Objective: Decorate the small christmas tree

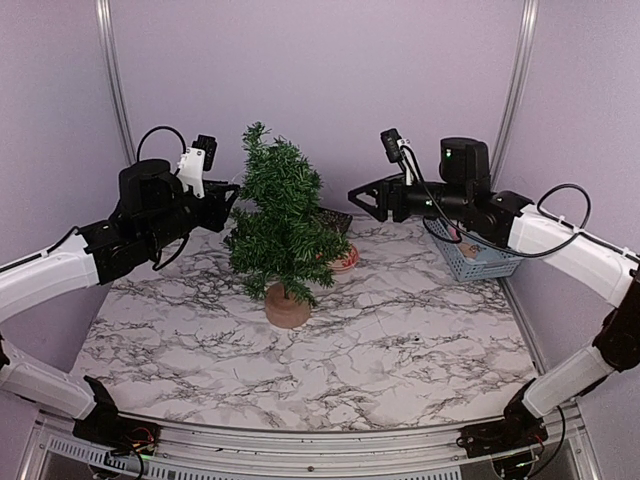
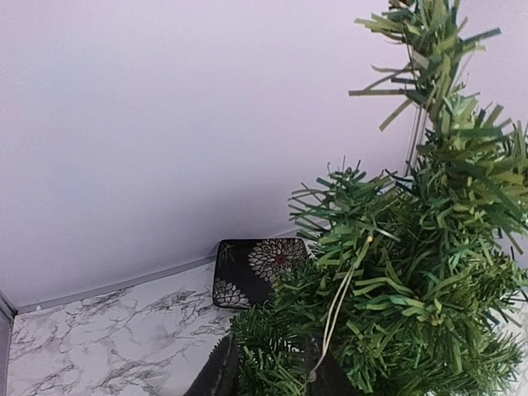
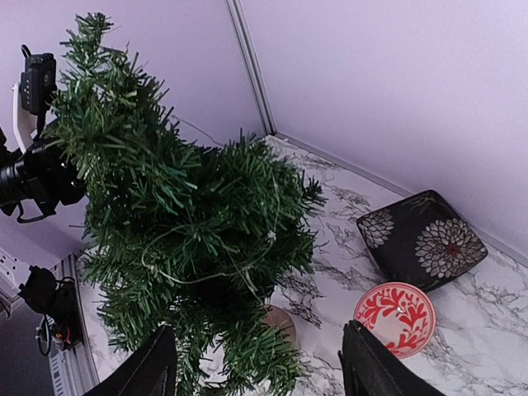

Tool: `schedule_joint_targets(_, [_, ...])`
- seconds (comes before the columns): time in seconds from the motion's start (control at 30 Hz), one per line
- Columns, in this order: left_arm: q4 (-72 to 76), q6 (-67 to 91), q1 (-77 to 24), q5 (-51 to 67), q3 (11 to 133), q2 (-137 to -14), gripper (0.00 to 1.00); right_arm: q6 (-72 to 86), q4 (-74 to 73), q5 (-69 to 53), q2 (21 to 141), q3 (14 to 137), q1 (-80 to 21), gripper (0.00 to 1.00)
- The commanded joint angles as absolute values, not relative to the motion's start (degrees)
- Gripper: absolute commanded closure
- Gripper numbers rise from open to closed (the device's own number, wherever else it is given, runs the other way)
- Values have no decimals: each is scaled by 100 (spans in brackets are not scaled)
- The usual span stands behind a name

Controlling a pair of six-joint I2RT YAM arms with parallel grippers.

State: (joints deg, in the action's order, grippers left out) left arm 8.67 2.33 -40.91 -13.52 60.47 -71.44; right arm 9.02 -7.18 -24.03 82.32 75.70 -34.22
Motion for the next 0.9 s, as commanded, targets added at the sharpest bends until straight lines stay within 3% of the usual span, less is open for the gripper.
schedule_joint_targets(0.0, [742, 202, -4052, -1356, 6158, -6953, 70, 919, -510, -2570, 7838, 7087, -3366, 33])
schedule_joint_targets(0.17, [712, 249, -4013, -1187, 6127, -6952, 69, 838, -555, -2668, 7573, 6483, -3350, 32])
schedule_joint_targets(0.43, [910, 475, -3964, -613, 5950, -6987, 100, 820, -515, -2752, 7437, 6319, -3347, 32])
schedule_joint_targets(0.87, [1991, 671, -3959, -609, 5263, -7125, 100, 834, -360, -2971, 7540, 6293, -3346, 32])
